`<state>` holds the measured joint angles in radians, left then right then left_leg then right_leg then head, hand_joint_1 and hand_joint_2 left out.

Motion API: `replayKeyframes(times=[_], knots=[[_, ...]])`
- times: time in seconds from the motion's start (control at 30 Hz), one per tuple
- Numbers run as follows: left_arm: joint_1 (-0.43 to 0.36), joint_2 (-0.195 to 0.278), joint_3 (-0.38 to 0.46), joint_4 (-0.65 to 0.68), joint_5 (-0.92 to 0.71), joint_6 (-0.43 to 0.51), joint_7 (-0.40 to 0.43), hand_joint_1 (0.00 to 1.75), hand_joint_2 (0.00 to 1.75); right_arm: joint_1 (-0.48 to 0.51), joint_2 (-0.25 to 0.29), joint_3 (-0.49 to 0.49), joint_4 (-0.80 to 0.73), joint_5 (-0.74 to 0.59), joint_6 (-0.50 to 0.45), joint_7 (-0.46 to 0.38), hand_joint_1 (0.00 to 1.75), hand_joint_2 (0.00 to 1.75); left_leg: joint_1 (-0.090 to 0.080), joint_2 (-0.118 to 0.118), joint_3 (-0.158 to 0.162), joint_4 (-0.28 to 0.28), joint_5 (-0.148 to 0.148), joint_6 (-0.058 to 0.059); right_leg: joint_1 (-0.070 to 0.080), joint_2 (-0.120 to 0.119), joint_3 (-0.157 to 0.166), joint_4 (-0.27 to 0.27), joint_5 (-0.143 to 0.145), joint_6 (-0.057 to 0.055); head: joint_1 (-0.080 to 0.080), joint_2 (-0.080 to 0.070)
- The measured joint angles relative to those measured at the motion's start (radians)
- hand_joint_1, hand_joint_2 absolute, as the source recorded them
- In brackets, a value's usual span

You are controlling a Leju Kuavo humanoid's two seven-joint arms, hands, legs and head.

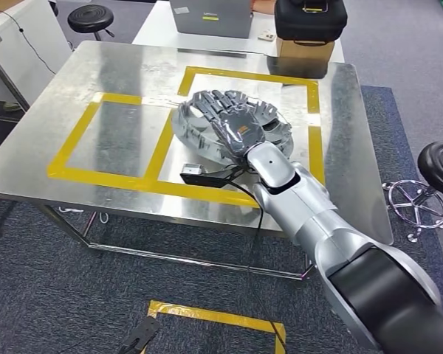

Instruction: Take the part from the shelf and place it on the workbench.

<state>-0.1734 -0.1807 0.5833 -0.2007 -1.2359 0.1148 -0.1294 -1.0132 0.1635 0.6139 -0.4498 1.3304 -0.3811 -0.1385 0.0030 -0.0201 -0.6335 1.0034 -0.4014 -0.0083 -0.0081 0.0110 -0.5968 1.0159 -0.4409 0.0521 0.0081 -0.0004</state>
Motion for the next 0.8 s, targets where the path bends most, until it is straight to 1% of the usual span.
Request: replayKeyframes(times=[0.3, 0.43, 0.6, 0.8], knots=[[0.001, 0.004, 0.001, 0.0, 0.001, -0.002, 0.012, 0.0, 0.0, 0.0, 0.02, 0.022, 0.0, 0.0, 0.005, 0.004, 0.0, 1.75, 0.0, 0.0, 0.0, 0.0, 0.0, 0.0, 0.0, 0.0, 0.0, 0.0, 0.0, 0.0, 0.0, 0.0], [0.001, 0.004, 0.003, 0.0, 0.009, -0.002, 0.013, 0.0, 0.0, 0.0, 0.026, 0.026, -0.001, -0.026, -0.002, 0.0, 0.0, 0.0, 0.0, 0.0, 0.0, 0.0, 0.0, 0.0, 0.0, 0.0, 0.0, 0.0, 0.0, 0.0, 0.0, 0.0], [0.002, 0.004, 0.017, 0.0, 0.018, 0.009, 0.018, 0.0, 0.0, 0.015, 0.026, 0.027, -0.013, -0.069, -0.036, -0.015, 0.0, 0.0, 0.0, 0.0, 0.0, 0.0, 0.0, 0.0, 0.0, 0.0, 0.0, 0.0, 0.0, 0.0, 0.0, 0.0], [0.005, 0.004, 0.028, 0.0, 0.019, 0.011, 0.019, 0.0, 0.0, 0.032, 0.026, 0.027, -0.019, -0.074, -0.043, -0.019, 0.0, 0.0, 0.0, 0.0, 0.0, 0.0, 0.0, 0.0, 0.0, 0.0, 0.0, 0.0, 0.0, 0.0, 0.0, 0.0]])
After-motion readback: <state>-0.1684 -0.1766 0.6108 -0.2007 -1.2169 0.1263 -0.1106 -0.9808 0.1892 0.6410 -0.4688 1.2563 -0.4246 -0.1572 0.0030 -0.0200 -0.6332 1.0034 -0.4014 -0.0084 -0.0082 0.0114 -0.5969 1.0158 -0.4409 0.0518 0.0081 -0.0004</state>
